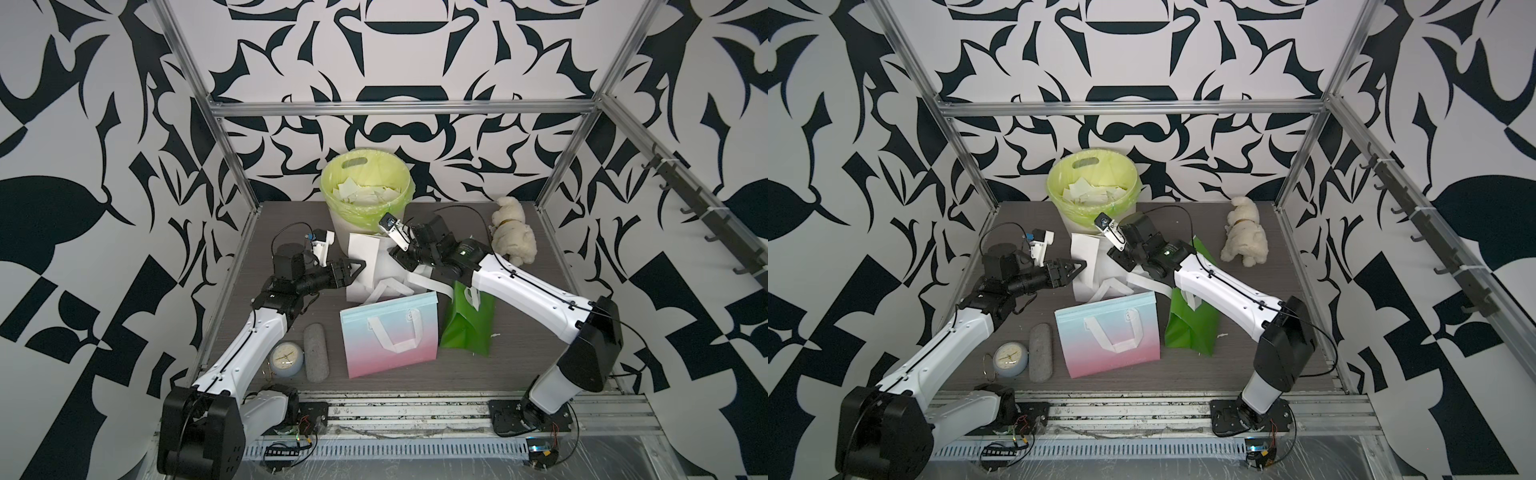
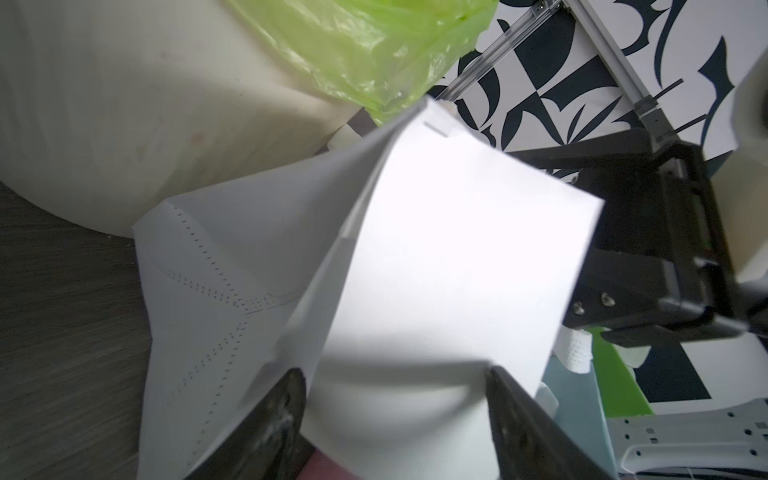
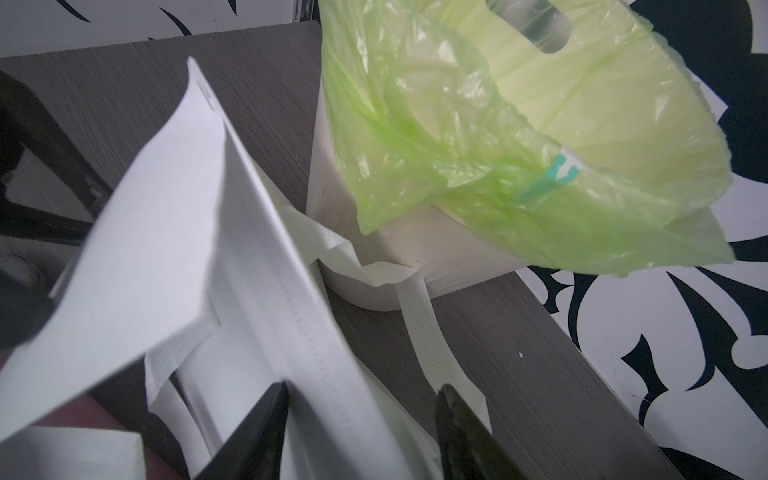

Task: Shred takeout receipts and throw away
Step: Tear off the takeout receipt from the takeout bag.

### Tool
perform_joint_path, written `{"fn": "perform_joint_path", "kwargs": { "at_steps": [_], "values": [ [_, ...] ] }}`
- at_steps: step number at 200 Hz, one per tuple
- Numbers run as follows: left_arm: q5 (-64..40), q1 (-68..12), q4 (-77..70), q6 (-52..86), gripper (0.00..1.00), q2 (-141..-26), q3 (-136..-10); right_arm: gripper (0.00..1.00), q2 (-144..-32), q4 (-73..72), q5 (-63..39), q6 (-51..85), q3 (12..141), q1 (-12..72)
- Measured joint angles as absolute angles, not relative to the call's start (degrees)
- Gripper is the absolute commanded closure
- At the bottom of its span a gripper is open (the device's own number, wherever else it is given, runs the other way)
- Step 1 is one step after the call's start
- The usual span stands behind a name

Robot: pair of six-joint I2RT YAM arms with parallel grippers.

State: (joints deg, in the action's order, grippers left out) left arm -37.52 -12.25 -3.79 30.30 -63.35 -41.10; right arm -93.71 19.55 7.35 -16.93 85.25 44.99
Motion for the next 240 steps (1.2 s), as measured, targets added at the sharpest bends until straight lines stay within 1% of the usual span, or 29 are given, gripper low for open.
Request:
{"fn": "perform_joint_path", "kwargs": {
  "at_steps": [52,108,137,155,168,196,210,229,240],
  "values": [
    [-39.13,-12.29,-3.4,32.03,0.29,-57.17,-41.1,0.44,-93.71,18.22,7.73,-16.4,84.75,44.99],
    [-39.81,-12.29,-5.82,34.41,0.29,-60.03,-41.1,0.4,-93.71,17.26,6.22,-14.87,84.68,44.99],
    [-40.14,-12.4,-9.3,36.64,0.32,-61.01,-40.8,0.42,-93.71,16.34,5.08,-14.48,84.68,44.99],
    [-40.18,-12.4,-12.14,38.02,0.36,-61.36,-40.77,0.46,-93.71,16.05,5.04,-14.35,84.66,44.99],
    [-40.23,-12.4,-13.61,38.76,0.41,-61.87,-40.77,0.5,-93.71,15.88,5.08,-14.28,84.53,44.99],
    [-40.42,-12.4,-16.01,41.01,0.52,-63.96,-40.69,0.68,-93.69,15.35,5.19,-15.07,84.03,44.99],
    [-40.51,-12.4,-16.67,42.22,0.57,-65.06,-40.69,0.69,-93.69,15.16,5.15,-14.96,84.03,44.99],
    [-40.51,-12.4,-17.1,43.27,0.67,-65.93,-40.69,0.71,-93.69,15.14,5.13,-14.96,84.03,44.99],
    [-40.36,-12.43,-17.1,43.57,0.7,-66.15,-40.69,0.72,-93.69,15.14,5.08,-14.96,84.03,44.99]
  ]
}}
